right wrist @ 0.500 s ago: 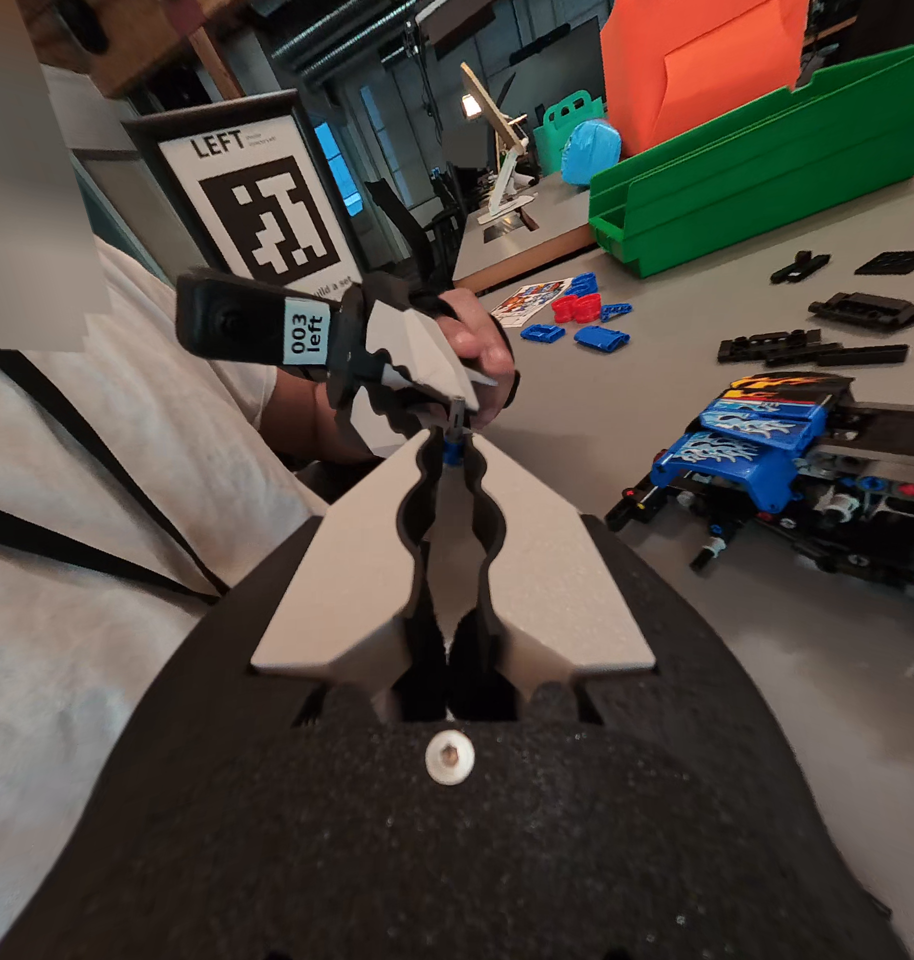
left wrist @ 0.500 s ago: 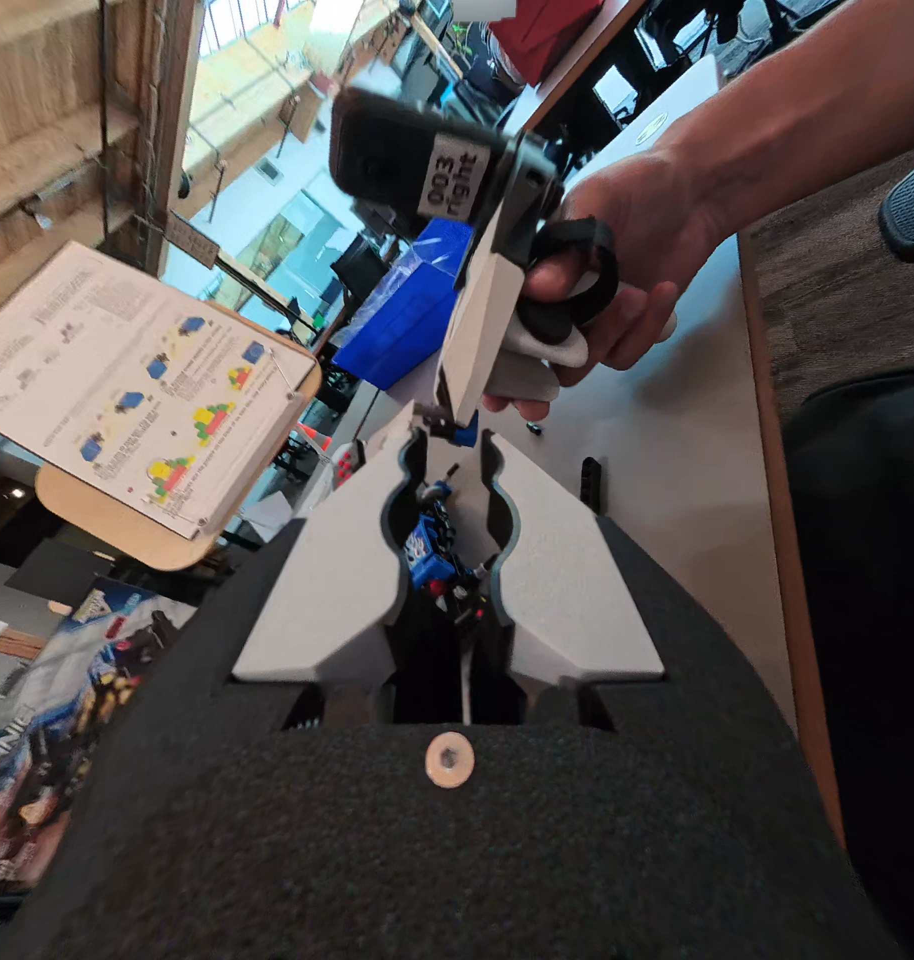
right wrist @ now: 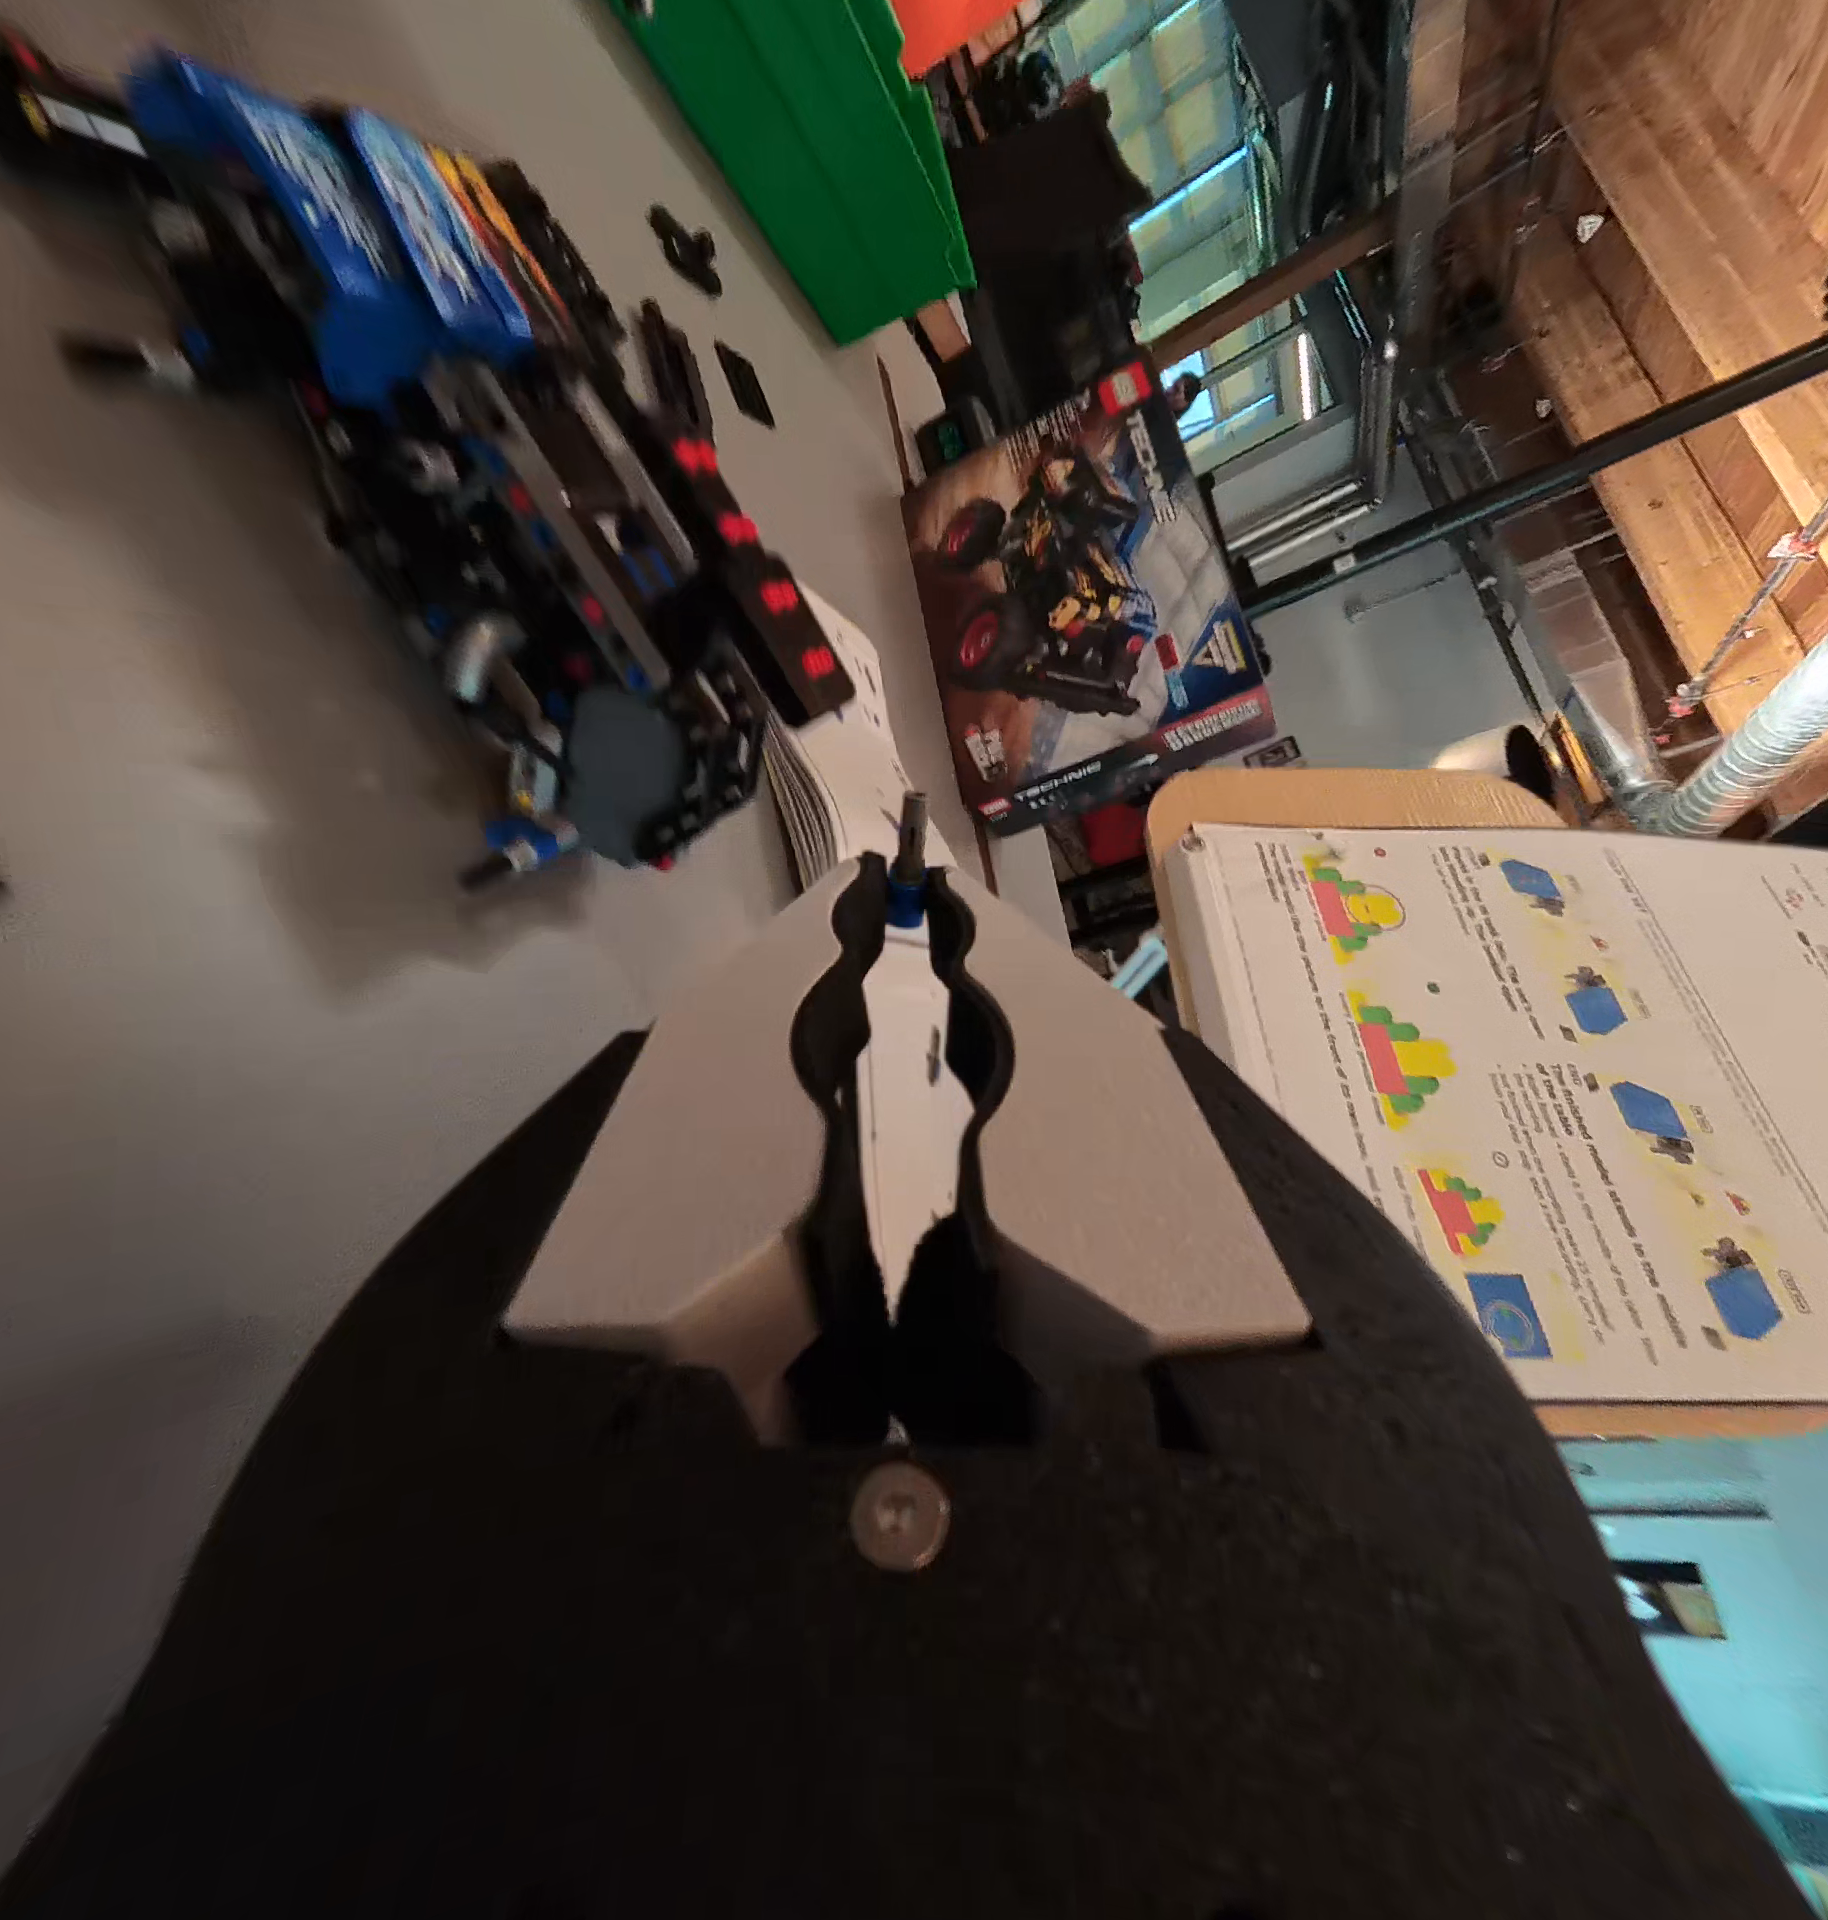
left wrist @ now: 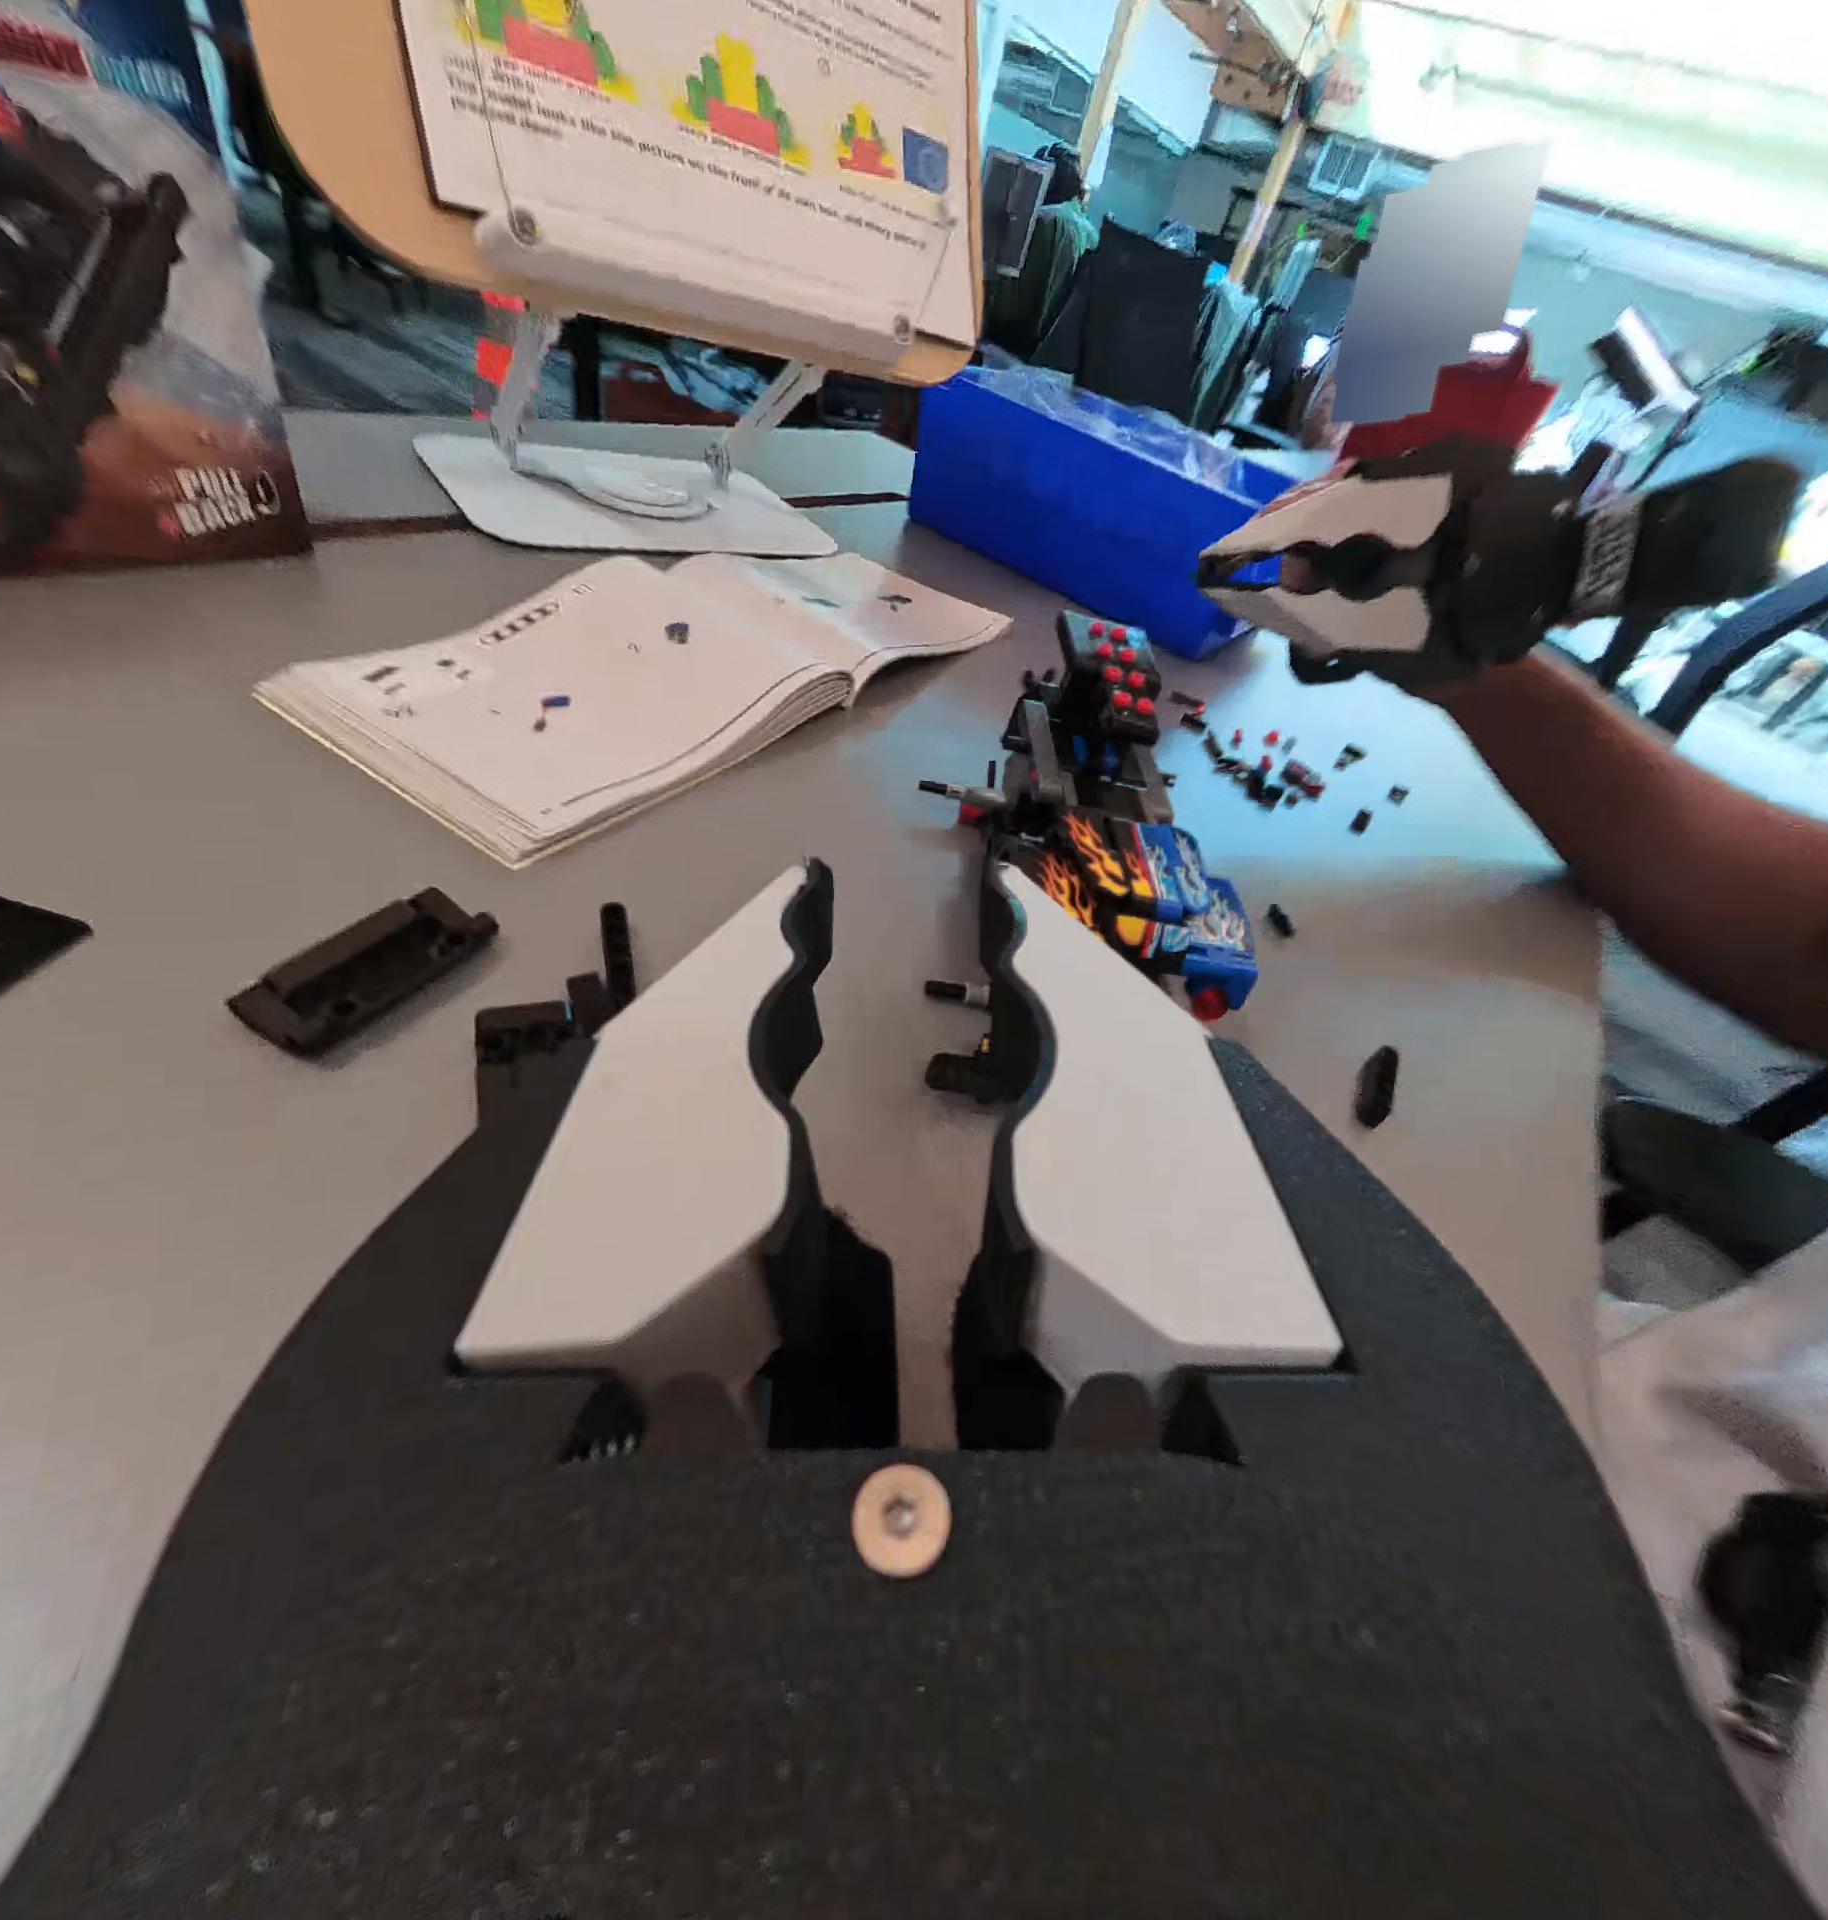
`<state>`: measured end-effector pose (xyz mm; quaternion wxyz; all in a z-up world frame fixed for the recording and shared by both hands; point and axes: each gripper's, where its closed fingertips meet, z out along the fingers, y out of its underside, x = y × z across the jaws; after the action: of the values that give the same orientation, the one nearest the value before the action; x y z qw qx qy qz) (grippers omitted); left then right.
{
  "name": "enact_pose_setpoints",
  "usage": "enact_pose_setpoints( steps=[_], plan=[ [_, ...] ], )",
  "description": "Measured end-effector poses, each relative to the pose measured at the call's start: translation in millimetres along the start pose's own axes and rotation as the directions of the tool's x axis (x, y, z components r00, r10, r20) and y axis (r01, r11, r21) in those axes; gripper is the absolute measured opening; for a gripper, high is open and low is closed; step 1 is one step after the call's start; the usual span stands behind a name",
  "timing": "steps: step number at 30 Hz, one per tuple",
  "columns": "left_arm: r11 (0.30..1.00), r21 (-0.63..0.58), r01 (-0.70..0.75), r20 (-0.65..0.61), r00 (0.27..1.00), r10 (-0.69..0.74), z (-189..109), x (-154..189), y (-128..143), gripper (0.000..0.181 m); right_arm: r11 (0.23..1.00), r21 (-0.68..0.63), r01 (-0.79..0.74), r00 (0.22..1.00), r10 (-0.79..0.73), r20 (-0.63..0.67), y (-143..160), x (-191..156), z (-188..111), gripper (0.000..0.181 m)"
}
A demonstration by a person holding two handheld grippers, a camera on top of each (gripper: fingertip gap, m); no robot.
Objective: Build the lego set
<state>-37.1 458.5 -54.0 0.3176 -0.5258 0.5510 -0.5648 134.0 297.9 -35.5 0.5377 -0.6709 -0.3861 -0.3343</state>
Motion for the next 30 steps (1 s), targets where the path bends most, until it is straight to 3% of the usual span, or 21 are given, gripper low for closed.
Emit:
enact_pose_setpoints(
  steps=[4, 10, 15, 25, 28, 30],
  plan=[
    [0.996, -0.020, 0.092, -0.038, 0.995, -0.093, -1, -6, 3, 0.017, 0.999, -0.037, -0.024, 0.998, 0.022, -0.053, 34, -3, 3, 0.007],
    [0.979, -0.204, -0.005, -0.088, 0.996, -0.014, 16, 11, 30, 0.012, 0.986, -0.047, -0.160, 0.987, 0.159, -0.035, 44, -11, -3, 0.006],
    [0.965, -0.255, -0.062, -0.106, 0.994, 0.035, 20, 17, 40, 0.009, 0.973, -0.126, -0.194, 0.980, 0.187, -0.066, 70, -1, -9, 0.007],
    [0.969, -0.141, -0.205, -0.118, 0.975, 0.189, 10, 32, 28, 0.017, 0.978, -0.125, -0.168, 0.986, 0.167, -0.016, 62, -13, -6, 0.007],
    [0.953, -0.033, -0.300, -0.175, 0.941, 0.290, 6, 58, 18, 0.021, 0.981, -0.100, -0.163, 0.986, 0.164, 0.006, 52, -16, -5, 0.007],
    [0.943, -0.029, -0.330, -0.263, 0.913, 0.312, 10, 93, 17, 0.019, 0.982, -0.093, -0.165, 0.986, 0.168, 0.019, 47, -19, -4, 0.007]
  ],
)
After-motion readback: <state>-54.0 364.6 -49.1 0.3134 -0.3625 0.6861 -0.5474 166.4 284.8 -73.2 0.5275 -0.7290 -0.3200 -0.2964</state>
